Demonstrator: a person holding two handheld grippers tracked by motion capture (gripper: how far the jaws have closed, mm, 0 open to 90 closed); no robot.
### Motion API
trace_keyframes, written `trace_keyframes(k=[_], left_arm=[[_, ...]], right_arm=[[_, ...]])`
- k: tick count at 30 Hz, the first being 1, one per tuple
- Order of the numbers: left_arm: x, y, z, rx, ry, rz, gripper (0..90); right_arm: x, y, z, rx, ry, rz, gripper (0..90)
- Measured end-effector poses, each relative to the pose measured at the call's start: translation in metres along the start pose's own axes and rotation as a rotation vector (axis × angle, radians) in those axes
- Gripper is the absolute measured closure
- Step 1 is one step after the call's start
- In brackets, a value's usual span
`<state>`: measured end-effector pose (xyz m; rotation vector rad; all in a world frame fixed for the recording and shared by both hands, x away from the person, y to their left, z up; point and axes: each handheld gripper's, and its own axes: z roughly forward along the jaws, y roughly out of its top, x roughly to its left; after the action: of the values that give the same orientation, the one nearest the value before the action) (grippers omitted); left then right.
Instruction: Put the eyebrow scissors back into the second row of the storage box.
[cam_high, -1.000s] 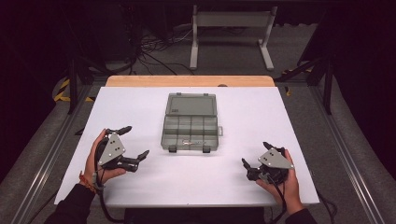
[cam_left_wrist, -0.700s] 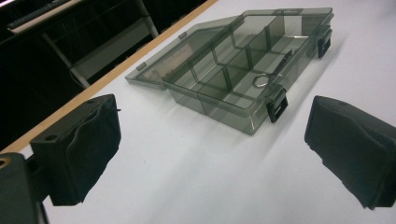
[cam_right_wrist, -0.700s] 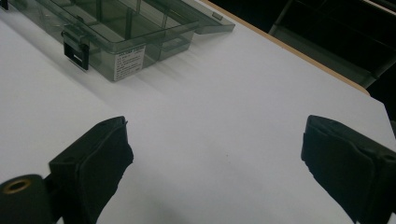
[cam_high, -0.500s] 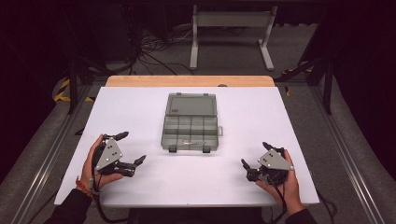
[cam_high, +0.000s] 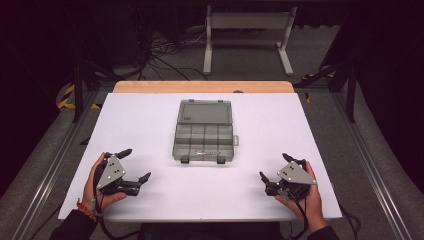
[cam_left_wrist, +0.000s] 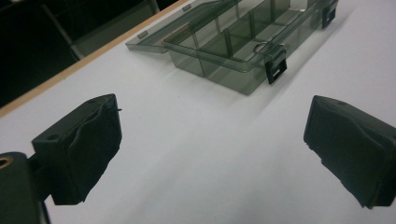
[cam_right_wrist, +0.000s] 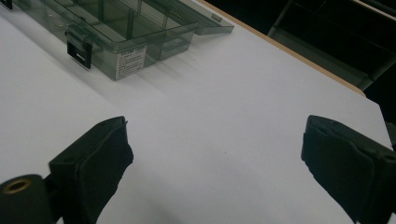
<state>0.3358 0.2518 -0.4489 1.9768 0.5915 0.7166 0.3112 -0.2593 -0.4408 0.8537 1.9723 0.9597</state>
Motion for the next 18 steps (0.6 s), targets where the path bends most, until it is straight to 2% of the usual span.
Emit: trace_keyframes(k=[5, 8, 10, 15, 18], left_arm=[[0.001, -0.009, -0.004, -0.003, 0.003, -0.037, 5.2], [0.002, -0.016, -0.005, 0.011, 0.005, -0.062, 5.5], [0.002, -0.019, -0.006, 0.008, -0.007, -0.09, 5.6], [0.005, -0.018, -0.009, -0.016, 0.004, -0.1, 5.4], [0.007, -0.019, -0.01, -0.011, 0.009, -0.102, 5.4]], right_arm=[[0.0, -0.002, -0.002, 0.004, 0.0, 0.006, 8.2], [-0.001, -0.002, -0.003, 0.005, 0.001, 0.011, 8.3], [-0.001, -0.003, -0.004, 0.003, -0.003, 0.014, 8.3], [-0.003, -0.003, -0.004, 0.001, 0.002, 0.015, 8.2], [-0.004, -0.003, -0.004, -0.001, 0.005, 0.017, 8.2]])
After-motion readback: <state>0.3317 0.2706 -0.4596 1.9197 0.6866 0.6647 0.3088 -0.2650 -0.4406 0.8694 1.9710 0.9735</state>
